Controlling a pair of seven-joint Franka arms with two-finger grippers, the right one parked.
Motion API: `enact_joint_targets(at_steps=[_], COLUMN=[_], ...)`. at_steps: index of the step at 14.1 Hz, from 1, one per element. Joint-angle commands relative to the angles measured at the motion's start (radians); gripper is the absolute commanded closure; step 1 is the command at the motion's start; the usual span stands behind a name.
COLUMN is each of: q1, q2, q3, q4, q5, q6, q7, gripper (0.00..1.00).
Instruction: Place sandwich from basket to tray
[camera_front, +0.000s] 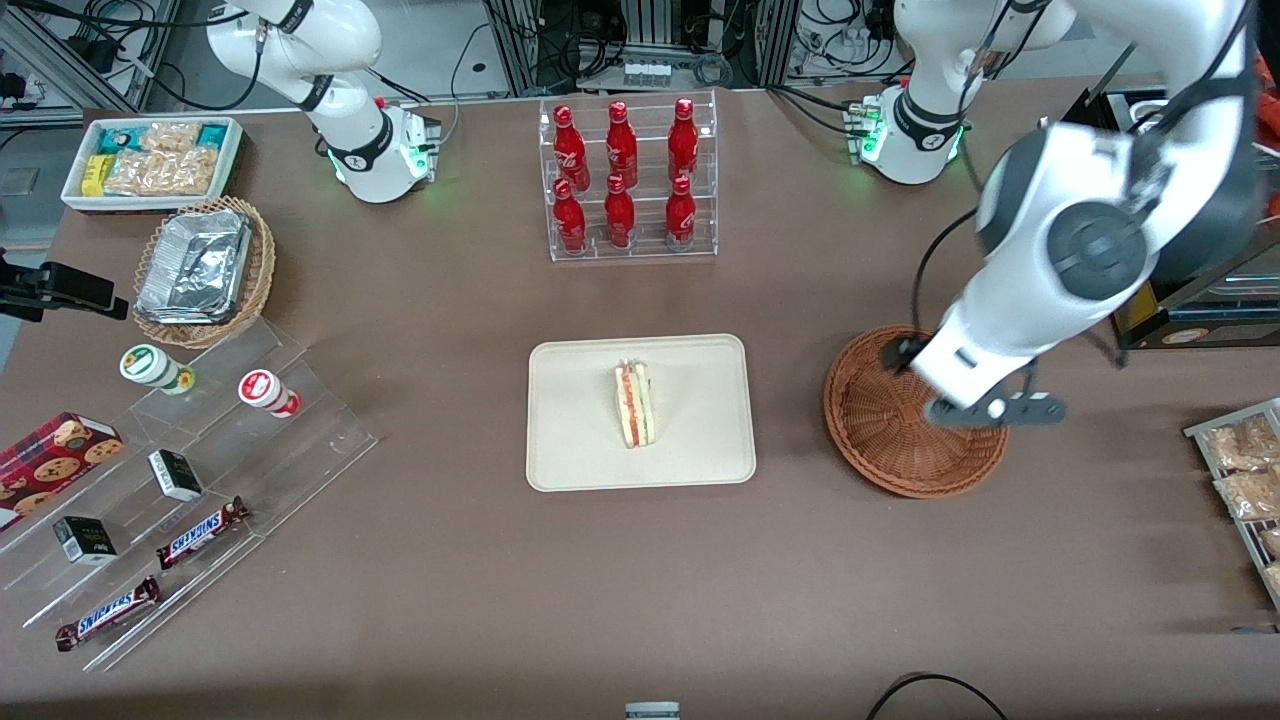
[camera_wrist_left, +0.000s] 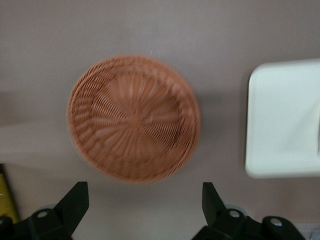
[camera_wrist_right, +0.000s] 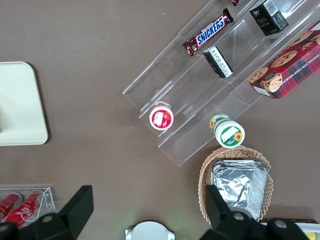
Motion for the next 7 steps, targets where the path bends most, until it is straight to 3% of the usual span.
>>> enact_joint_targets(at_steps=[1, 4, 7], q1=[0.064, 0.107, 0.109], q2=[-0.119, -0.168, -0.222], q3=[-0.015, 0.015, 0.069], q4=[-0.052, -0.023, -0.020], q5=[-0.035, -0.033, -0.035], q6=[-0.076, -0.179, -0.200], q7=[0.161, 0.284, 0.287], gripper=[0.00, 0.00, 0.00])
